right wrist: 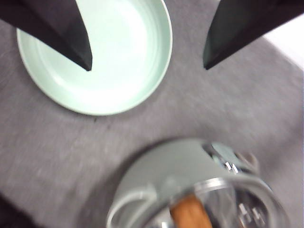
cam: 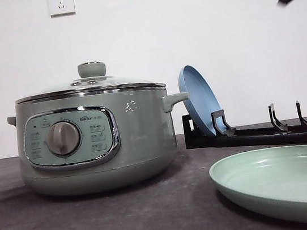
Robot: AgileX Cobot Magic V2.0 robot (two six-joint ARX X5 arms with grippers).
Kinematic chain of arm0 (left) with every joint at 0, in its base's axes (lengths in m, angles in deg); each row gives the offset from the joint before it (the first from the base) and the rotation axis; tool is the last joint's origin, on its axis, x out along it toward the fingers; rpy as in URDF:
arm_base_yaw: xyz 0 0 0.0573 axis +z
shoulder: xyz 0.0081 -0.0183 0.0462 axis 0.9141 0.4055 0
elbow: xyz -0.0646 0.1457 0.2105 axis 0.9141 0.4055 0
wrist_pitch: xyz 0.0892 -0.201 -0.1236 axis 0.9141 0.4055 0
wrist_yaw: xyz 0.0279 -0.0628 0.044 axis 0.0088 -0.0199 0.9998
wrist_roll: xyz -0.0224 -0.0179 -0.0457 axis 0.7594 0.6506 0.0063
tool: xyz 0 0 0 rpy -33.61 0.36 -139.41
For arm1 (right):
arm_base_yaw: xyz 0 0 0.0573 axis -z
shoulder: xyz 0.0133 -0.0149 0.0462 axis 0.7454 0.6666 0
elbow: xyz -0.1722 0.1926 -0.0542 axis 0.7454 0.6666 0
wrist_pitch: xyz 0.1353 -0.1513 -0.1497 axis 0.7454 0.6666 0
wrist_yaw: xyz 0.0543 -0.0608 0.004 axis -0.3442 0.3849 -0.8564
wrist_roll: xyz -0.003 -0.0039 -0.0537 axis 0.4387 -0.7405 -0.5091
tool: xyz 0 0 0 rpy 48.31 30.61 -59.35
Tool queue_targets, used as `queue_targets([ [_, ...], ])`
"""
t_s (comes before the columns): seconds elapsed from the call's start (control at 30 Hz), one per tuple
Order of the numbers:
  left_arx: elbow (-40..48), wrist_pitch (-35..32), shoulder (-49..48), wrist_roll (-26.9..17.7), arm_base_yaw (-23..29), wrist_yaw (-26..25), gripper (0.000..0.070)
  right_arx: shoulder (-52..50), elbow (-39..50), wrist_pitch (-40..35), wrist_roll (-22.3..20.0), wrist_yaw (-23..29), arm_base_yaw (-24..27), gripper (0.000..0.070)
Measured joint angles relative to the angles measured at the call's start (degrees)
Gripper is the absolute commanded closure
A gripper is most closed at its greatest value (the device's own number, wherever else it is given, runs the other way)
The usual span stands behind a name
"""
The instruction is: Transfer potato from steamer to green plate
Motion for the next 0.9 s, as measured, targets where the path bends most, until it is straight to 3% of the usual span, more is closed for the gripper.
queue_targets([
  [0.2,0.00,1.01,0.00,0.02,0.00,0.00,0.0024,-9.30,0.00,0.13,-3.81,-6.63,10.65,0.0202],
  [0.33,0.00,1.01,0.00,0.02,0.00,0.00,0.0025,-12.96,0.00,0.17,-4.38,-11.49,14.08,0.0201],
  [0.43,-0.04,1.44,0.09,0.02,0.00,0.01,0.0030,-14.63,0.00,0.18,-4.38,-14.91,14.59,0.0199],
  [0.67,-2.70,5.66,3.56,0.00,0.00,0.61,0.0030,-16.59,0.00,0.28,-4.38,-14.94,14.59,0.0199],
  [0.9,-11.09,11.87,11.91,-0.29,0.00,0.68,0.0033,-16.94,0.00,-0.34,-4.38,-14.94,14.59,0.0200],
])
